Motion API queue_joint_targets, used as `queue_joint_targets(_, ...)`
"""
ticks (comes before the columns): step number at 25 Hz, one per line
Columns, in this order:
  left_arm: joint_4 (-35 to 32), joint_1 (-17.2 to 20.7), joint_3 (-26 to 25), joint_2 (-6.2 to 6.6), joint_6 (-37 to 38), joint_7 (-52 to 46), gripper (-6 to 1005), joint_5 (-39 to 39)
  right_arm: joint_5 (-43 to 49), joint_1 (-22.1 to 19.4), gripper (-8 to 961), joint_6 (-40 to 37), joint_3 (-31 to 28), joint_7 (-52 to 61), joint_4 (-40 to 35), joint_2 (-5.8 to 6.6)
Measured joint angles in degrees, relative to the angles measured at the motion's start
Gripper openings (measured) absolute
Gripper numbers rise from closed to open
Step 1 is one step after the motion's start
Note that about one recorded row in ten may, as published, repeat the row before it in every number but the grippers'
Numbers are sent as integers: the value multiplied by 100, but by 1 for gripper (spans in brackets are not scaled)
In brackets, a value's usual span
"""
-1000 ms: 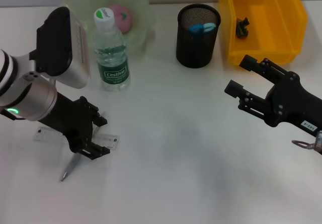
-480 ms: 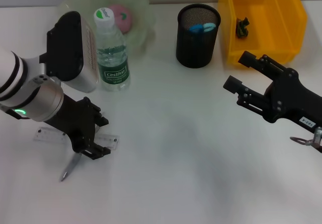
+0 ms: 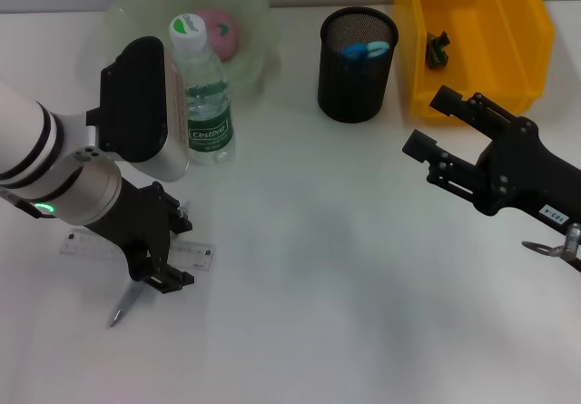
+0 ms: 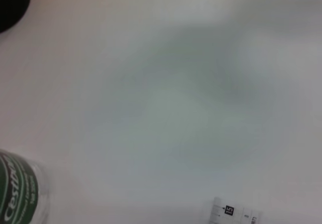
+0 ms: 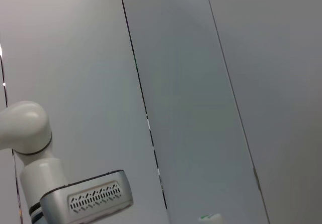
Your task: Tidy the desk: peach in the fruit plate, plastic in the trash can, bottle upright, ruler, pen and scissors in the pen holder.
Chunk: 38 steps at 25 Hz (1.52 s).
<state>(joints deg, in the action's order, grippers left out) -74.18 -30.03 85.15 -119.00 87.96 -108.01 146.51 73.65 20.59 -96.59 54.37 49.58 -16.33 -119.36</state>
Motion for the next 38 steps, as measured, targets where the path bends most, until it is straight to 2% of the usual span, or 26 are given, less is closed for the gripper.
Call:
queue_joint_targets(15, 59, -11, 238, -9, -162, -11, 631, 71, 0, 58, 753, 1, -83, 44, 23, 0)
queue_joint_targets(32, 158, -68, 269, -9, -245, -39, 629, 85, 1, 79, 753, 1, -140, 52, 85, 0)
queue_joint_targets(38, 171, -70, 274, -9, -250, -43, 486, 88, 1, 77, 753, -14, -138, 52, 86, 0)
